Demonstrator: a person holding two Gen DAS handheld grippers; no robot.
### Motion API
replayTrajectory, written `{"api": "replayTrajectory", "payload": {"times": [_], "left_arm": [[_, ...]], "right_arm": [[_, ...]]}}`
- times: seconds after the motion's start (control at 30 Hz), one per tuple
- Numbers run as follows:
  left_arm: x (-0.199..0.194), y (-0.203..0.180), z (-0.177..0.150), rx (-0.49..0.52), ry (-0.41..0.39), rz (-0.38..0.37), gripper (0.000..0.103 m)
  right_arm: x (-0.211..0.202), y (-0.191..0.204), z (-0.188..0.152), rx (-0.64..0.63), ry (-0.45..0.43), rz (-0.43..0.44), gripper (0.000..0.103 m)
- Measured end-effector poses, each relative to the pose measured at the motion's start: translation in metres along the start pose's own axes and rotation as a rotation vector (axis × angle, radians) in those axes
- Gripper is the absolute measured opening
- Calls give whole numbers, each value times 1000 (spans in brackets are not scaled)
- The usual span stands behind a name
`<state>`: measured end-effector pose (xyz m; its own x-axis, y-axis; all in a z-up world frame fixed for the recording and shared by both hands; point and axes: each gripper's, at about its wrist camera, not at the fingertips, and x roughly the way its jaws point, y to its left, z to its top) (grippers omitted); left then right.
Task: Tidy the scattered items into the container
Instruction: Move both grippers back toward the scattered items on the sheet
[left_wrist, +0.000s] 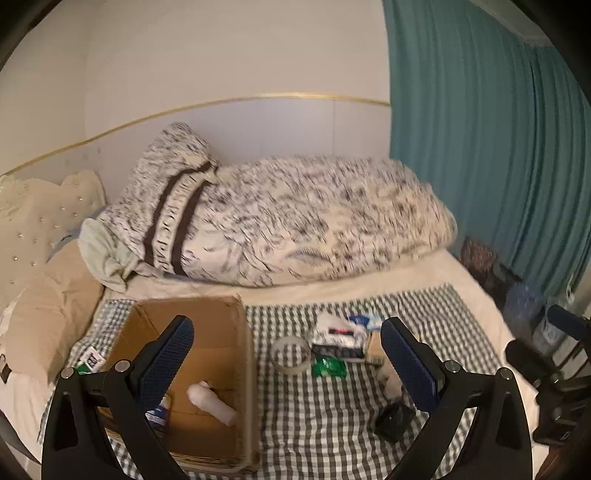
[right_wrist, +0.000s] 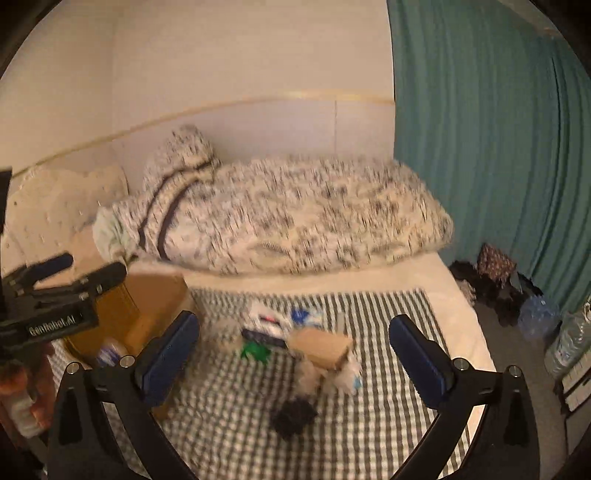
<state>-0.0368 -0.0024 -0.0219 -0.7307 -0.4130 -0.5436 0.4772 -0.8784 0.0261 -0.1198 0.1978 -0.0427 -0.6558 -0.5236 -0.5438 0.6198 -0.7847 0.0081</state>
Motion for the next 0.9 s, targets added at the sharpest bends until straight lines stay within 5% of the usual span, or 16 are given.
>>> {"api": "replayTrajectory", "payload": {"times": [0.2, 0.5, 0.73, 0.9], "left_arm": [[53, -24, -31, 66, 118, 29, 103], [111, -27, -76, 67, 264, -3, 103], [149, -24, -99, 33, 321, -53, 103], [168, -36, -95, 93, 294, 6, 103]], "right_arm": [[52, -8, -48, -32, 174, 34, 103], [104, -7, -100, -85, 298, 148, 103], [136, -5, -141, -128, 340, 238, 103], [154, 0, -158, -176, 317, 241, 103]]}}
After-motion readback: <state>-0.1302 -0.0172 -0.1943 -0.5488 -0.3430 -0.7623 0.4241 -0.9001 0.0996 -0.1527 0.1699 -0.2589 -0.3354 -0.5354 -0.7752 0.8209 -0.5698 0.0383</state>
